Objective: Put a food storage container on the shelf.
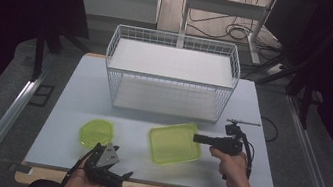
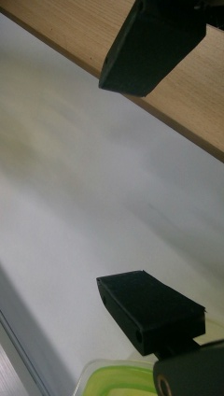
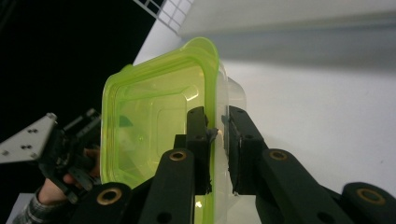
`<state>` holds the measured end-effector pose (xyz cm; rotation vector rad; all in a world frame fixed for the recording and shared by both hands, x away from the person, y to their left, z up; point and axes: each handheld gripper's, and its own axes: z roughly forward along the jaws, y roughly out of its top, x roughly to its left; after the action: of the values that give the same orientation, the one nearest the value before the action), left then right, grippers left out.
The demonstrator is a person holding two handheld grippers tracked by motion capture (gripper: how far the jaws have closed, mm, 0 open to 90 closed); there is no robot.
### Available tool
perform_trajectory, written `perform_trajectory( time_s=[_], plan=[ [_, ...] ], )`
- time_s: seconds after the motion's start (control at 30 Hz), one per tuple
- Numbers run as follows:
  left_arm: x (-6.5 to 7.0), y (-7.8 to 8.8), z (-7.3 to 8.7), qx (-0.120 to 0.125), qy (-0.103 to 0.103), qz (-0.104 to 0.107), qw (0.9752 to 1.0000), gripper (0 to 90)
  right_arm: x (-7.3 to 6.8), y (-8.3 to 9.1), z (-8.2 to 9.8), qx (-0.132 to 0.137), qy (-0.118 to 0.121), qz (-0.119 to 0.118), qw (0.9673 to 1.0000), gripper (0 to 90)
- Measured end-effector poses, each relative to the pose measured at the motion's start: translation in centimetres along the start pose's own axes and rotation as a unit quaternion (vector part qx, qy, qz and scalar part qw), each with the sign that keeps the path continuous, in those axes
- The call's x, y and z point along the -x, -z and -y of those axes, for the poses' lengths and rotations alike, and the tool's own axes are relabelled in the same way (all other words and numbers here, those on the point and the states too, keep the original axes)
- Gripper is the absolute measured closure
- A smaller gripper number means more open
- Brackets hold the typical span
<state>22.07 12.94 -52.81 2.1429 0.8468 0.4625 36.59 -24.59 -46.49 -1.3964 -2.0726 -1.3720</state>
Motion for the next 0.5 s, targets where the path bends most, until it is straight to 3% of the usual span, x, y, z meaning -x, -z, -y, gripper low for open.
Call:
perform_trajectory(
  time_s=[0.5],
  plan=[
    [0.1,-0.1,0.0,-0.001,-0.004,0.002,1.0000,6.4,-2.6,1.8,-3.2,0.039,0.019,-0.016,0.9989,80.1]
  ],
)
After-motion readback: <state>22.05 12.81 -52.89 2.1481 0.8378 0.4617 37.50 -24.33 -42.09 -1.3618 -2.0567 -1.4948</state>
